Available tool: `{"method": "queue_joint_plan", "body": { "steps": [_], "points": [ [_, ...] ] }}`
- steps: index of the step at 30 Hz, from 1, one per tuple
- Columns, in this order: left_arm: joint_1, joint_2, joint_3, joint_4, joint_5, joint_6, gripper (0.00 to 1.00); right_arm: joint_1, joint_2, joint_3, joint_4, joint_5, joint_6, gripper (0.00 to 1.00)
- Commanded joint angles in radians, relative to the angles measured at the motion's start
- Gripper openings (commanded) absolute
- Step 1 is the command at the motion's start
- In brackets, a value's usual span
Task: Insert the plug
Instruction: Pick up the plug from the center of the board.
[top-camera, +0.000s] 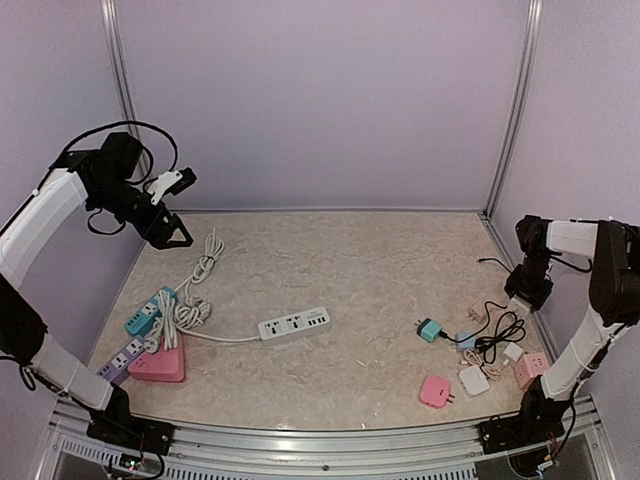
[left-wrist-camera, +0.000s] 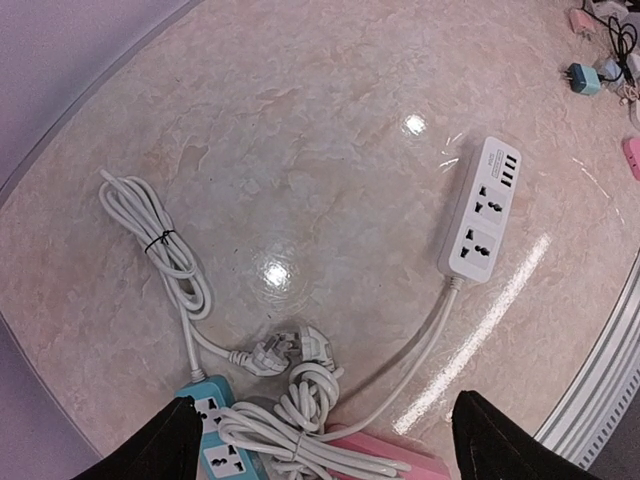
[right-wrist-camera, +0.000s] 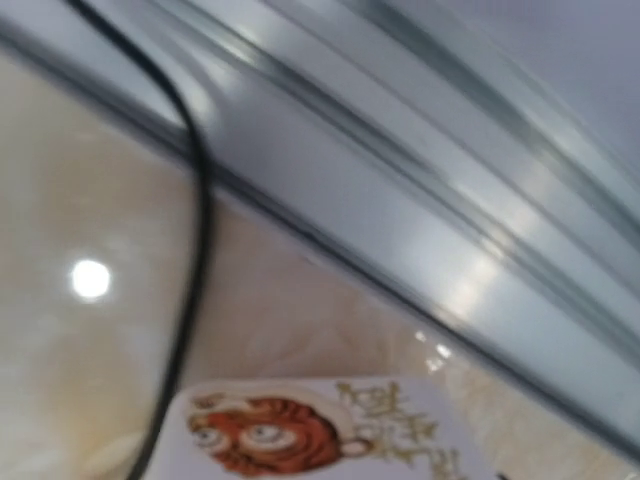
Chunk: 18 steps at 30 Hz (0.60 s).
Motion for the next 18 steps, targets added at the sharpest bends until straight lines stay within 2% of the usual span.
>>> {"method": "queue_joint_plan", "body": {
  "steps": [1,3,7,12,14,18],
  "points": [
    [0.001,-0.015,0.040,-0.020,0.013,0.017,0.85,0.053,-0.153,0.094,0.027,0.071,-0.139,0.10],
    [0.001,-0.015,0.058,-0.029,0.013,0.021,0.85,0.129,-0.223,0.153,0.039,0.143,-0.201,0.06],
    [0.001,-0.018,0.113,-0.054,0.024,0.030,0.85,0.434,-0.380,0.214,0.198,0.298,-0.321,0.00],
    [-0.027,-0.005,0.248,-0.091,0.092,0.017,0.89,0.707,-0.539,0.148,0.659,0.233,-0.306,0.00],
    [-0.078,-0.001,0.298,-0.080,0.102,0.004,0.93,0.788,-0.535,0.137,0.834,0.195,-0.279,0.00],
    [-0.266,-0.011,0.362,-0.012,0.024,-0.014,0.99,0.956,-0.411,0.199,1.040,0.177,-0.278,0.00]
  ]
}}
